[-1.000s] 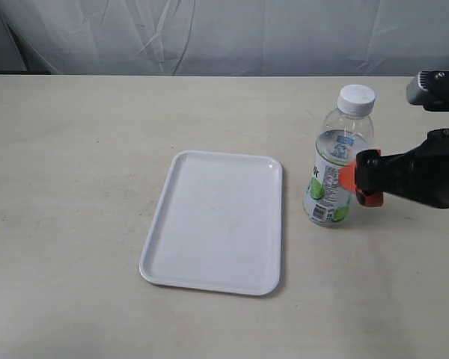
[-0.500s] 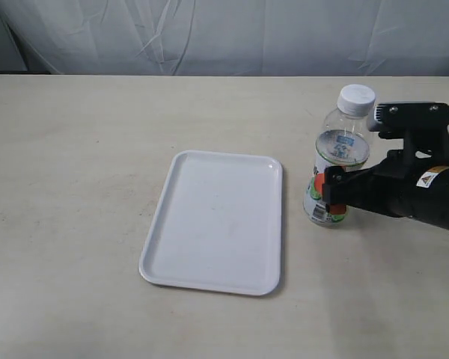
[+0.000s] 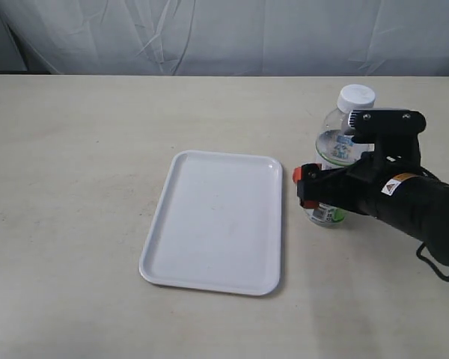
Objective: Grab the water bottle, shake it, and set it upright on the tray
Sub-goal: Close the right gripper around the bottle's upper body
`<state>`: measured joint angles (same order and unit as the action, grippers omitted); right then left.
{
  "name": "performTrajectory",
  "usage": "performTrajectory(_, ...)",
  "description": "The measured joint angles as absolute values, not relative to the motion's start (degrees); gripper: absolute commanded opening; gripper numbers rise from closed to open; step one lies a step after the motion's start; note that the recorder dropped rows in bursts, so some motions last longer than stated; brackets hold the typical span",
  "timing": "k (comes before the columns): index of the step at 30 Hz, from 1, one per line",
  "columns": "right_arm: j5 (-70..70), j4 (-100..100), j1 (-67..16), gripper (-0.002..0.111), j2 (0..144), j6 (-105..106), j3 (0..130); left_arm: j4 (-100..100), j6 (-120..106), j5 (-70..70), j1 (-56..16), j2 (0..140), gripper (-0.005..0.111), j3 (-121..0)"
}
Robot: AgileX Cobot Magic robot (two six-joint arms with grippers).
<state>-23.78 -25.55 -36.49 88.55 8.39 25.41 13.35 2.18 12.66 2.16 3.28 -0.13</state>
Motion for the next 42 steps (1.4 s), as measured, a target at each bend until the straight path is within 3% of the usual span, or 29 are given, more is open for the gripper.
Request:
performTrajectory(15, -30.3, -26.0, -36.5, 0.104, 90.5, -6.0, 25.4, 13.4, 2.2, 12.7, 2.2, 3.3, 0.000, -0.1)
performTrajectory(42, -31.1, -20.0, -36.5, 0.104, 90.5, 1.1, 28.2, 13.4, 2.2, 12.7, 2.2, 3.3, 0.000, -0.1)
